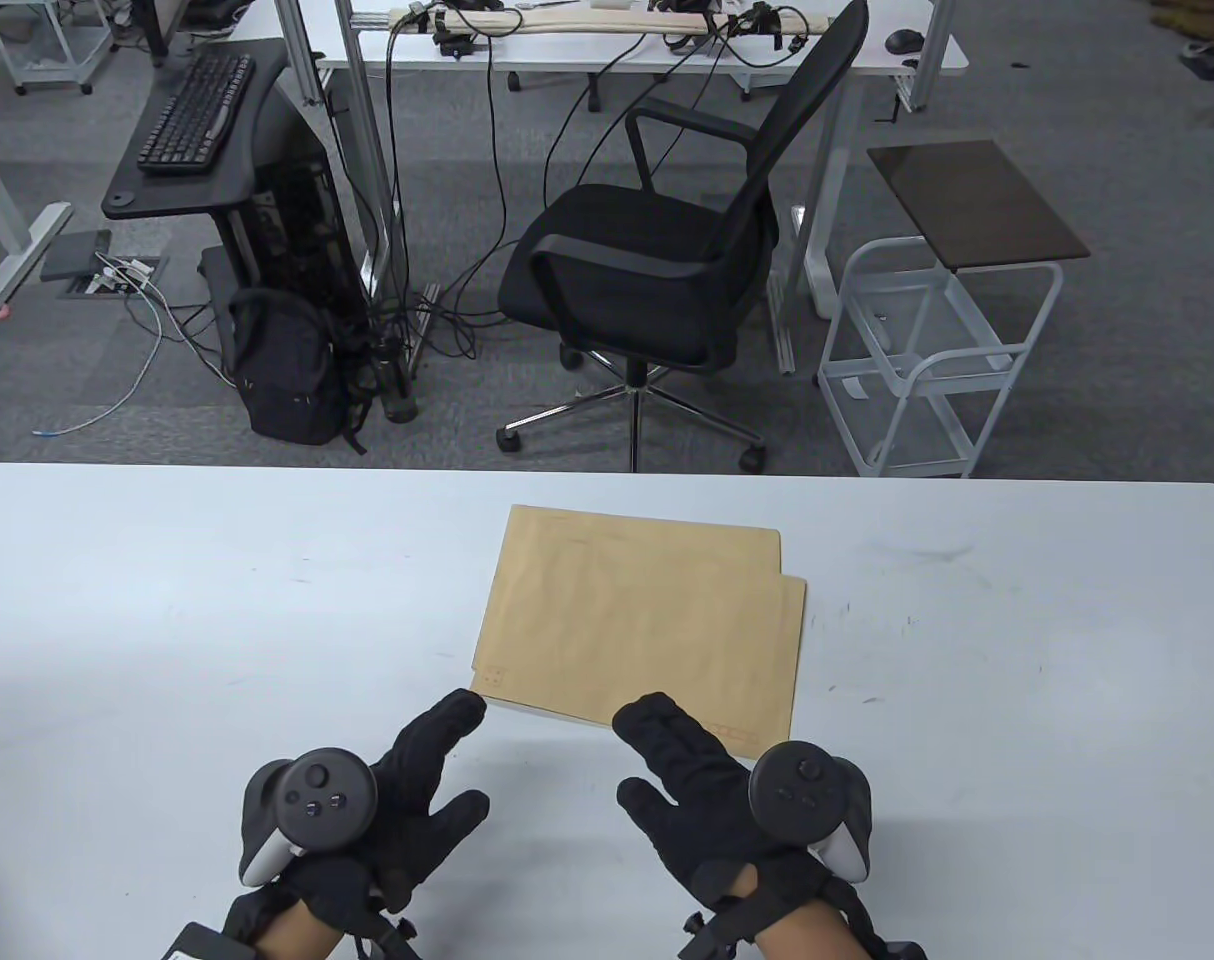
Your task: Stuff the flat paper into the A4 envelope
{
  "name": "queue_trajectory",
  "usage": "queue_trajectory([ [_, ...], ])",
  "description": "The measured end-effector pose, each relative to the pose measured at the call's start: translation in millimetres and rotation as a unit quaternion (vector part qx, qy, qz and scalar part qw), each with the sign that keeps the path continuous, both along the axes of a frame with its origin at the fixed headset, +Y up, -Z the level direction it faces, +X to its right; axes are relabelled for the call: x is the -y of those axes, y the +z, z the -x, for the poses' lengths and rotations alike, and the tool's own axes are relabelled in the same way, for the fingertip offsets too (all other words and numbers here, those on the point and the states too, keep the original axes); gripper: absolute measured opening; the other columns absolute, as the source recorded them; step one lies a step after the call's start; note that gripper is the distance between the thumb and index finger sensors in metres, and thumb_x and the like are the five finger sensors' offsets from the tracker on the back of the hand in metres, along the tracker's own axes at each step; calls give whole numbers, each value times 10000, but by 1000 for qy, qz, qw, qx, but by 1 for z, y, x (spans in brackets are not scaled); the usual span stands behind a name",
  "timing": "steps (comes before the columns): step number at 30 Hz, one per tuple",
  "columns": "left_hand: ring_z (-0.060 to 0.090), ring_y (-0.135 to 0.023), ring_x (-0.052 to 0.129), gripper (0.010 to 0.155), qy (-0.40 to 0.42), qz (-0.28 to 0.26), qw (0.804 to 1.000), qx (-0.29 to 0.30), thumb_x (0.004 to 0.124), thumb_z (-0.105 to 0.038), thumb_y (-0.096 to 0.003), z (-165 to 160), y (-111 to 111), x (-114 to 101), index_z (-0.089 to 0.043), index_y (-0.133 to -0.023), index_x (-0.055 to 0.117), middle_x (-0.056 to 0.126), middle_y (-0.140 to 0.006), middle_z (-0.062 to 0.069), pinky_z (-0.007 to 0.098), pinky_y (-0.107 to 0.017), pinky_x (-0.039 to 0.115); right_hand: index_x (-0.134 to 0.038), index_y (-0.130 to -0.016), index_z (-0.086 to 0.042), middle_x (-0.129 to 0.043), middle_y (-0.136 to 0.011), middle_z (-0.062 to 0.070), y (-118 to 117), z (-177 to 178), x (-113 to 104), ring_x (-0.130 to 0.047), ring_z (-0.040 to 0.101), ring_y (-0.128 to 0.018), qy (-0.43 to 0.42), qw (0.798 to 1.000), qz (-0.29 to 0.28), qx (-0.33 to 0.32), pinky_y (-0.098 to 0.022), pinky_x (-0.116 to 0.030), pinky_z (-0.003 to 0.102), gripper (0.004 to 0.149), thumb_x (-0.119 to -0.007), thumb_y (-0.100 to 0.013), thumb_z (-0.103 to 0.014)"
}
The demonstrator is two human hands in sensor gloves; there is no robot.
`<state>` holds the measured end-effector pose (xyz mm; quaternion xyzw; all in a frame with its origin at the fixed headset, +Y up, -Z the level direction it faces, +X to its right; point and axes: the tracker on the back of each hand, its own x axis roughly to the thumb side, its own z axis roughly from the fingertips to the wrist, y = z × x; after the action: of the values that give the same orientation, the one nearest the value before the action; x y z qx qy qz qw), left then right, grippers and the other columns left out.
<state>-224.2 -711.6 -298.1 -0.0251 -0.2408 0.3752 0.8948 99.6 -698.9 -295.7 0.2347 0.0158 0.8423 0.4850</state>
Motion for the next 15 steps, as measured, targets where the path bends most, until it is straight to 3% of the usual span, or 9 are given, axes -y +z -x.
queue_trajectory([
  [15, 282, -1186, 511, 853, -4, -3, 1000, -8, 652, -627, -419, 4, -2, 0, -298, -1132, 320, 422, -1207, -46, 579, -860, 535, -517, -1064, -322, -404, -1096, 25, -17, -23, 16, -514, 382, -1021, 11, 998, 39, 43, -678, -490, 664, 633, -726, -507, -540],
])
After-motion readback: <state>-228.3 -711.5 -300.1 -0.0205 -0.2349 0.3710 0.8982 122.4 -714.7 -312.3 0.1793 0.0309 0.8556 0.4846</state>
